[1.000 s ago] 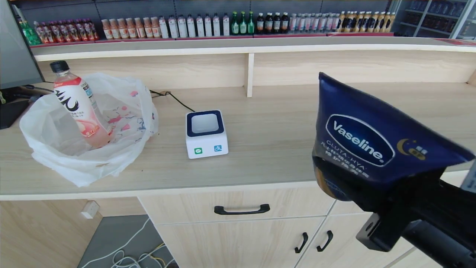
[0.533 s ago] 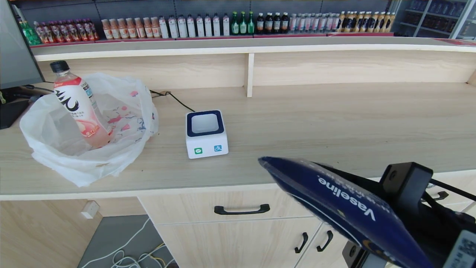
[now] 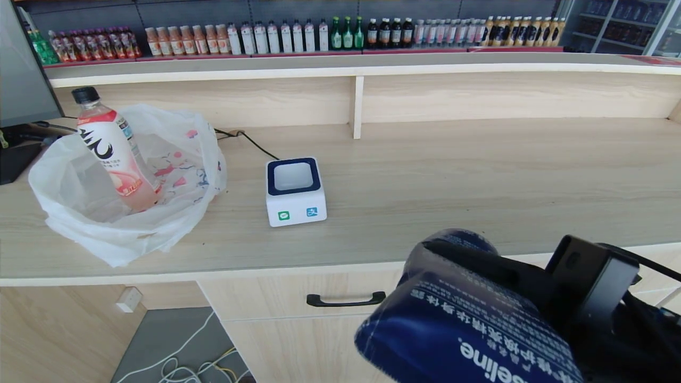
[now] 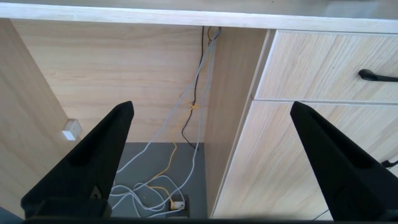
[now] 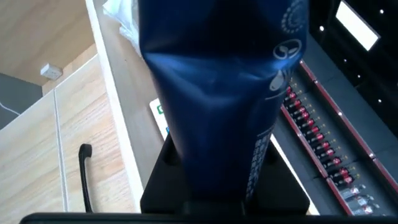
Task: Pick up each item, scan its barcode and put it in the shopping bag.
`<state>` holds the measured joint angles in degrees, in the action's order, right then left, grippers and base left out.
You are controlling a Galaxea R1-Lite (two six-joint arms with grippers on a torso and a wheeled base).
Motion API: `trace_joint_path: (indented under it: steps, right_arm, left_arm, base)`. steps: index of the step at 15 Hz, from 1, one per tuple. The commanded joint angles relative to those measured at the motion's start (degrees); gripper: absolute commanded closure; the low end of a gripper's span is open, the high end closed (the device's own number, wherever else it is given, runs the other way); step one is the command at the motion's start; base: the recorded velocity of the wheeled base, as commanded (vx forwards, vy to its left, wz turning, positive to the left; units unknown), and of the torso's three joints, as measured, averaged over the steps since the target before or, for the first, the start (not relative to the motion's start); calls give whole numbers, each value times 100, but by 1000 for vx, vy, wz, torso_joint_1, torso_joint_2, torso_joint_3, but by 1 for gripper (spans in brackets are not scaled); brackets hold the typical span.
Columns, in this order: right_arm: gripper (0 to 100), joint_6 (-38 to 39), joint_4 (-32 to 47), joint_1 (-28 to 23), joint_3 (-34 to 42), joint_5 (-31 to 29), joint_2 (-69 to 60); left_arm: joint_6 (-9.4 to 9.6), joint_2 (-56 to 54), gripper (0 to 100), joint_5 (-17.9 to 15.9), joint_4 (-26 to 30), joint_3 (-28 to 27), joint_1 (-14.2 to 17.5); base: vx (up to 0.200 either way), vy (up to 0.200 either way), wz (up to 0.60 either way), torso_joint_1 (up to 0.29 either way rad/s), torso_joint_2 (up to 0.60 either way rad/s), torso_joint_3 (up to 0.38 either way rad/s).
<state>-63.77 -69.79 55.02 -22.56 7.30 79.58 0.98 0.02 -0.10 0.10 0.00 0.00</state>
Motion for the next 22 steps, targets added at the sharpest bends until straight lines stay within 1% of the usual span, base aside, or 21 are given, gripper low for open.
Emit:
trace_joint_path:
  steps: [1,2,3,4,6,7,8,11,13,17,22]
  right_arm:
    - [100,-4,-61,308,-161,237,128]
    - [100,-48,-96,440,-125,237,119]
    - [100,-452,-166,449,-108,237,163]
    - [100,-909,-439,449,-90,237,251]
    - [100,-1120,-1283,449,130,237,479]
    - [100,-1357,-1687,457,173,237,646]
    - [100,-1753,-2021,457,156,245,849]
    - [100,-1964,-2021,484,182,254,937]
    - [100,-2263,-2021,554,173,281,928]
    - [100,-3107,-2021,563,86,360,910]
    - [100,-3414,-2021,572,33,368,919]
  left_arm:
    - [-1,-2,0,1,-1,0,0]
    - [-1,-2,0,1,-1,0,-9]
    - [-1,-2,0,1,-1,0,0]
    - [-1,-2,0,1,-1,0,0]
    - [-1,-2,0,1,-1,0,0]
    - [-1,-2,0,1,-1,0,0]
    - [-1,-2,0,1,-1,0,0]
    - [-1,-2,0,1,-1,0,0]
    - [-1,-2,0,1,-1,0,0]
    - [-1,-2,0,1,-1,0,0]
    - [-1,-2,0,1,-1,0,0]
  base:
    - [0,0,0,0,0,0]
    - [0,0,0,0,0,0]
    - [0,0,0,0,0,0]
    - [0,0,0,0,0,0]
    - [0,0,0,0,0,0]
    - [0,0,0,0,0,0]
    - [0,0,0,0,0,0]
    - [0,0,0,0,0,0]
    - [0,0,0,0,0,0]
    - [0,0,0,0,0,0]
    - [0,0,0,0,0,0]
